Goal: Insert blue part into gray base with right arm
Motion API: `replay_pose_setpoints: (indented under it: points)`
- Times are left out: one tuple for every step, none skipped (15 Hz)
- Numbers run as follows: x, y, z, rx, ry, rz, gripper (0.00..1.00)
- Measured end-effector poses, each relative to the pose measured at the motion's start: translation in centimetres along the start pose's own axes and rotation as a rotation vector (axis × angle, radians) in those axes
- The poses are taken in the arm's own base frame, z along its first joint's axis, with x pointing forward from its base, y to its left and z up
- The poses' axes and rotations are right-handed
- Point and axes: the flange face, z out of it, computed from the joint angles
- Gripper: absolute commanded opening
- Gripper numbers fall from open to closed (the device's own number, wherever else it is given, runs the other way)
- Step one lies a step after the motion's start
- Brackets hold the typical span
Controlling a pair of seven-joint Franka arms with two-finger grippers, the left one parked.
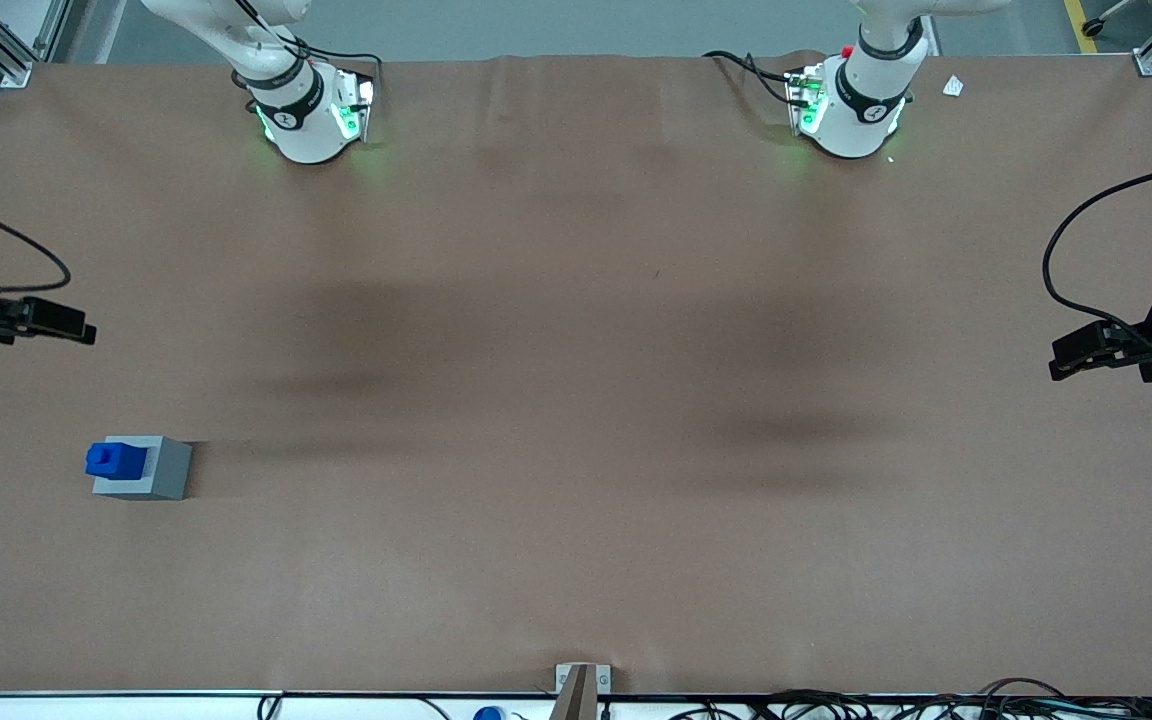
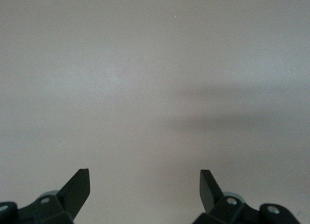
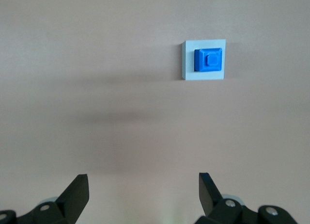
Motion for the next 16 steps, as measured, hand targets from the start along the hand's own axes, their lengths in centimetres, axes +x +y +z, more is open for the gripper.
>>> replay_pose_setpoints:
  points:
    - [-0.7,-0.4,-0.8,0.000,0.004,-0.006,1.00]
    - [-1.4,-0.9,-1.4,0.000,0.011,-0.013,1.00]
    - [-2.2,-1.4,-1.9,-0.001,0.018,-0.020,1.00]
    - [-3.0,-2.0,-2.4,-0.001,0.024,-0.028,1.00]
    - [-3.9,-2.6,-2.8,-0.001,0.030,-0.029,1.00]
    - [-4.8,-3.1,-3.3,-0.001,0.036,-0.026,1.00]
    - [-5.8,-3.7,-3.6,-0.001,0.040,-0.024,1.00]
    - [-6.7,-4.2,-3.9,0.000,0.043,-0.026,1.00]
    - [-7.8,-4.5,-4.0,0.001,0.045,-0.028,1.00]
    - [-8.8,-4.7,-4.0,0.002,0.051,-0.029,1.00]
    - [-9.8,-4.7,-4.0,0.003,0.065,-0.030,1.00]
    - [-10.8,-4.6,-3.8,0.005,0.079,-0.030,1.00]
    - [-11.7,-4.6,-3.8,0.006,0.085,-0.030,1.00]
    - [-12.5,-4.5,-4.0,0.007,0.091,-0.030,1.00]
    - [-13.0,-4.5,-4.4,0.008,0.101,-0.030,1.00]
    - [-13.4,-4.5,-4.9,0.008,0.111,-0.030,1.00]
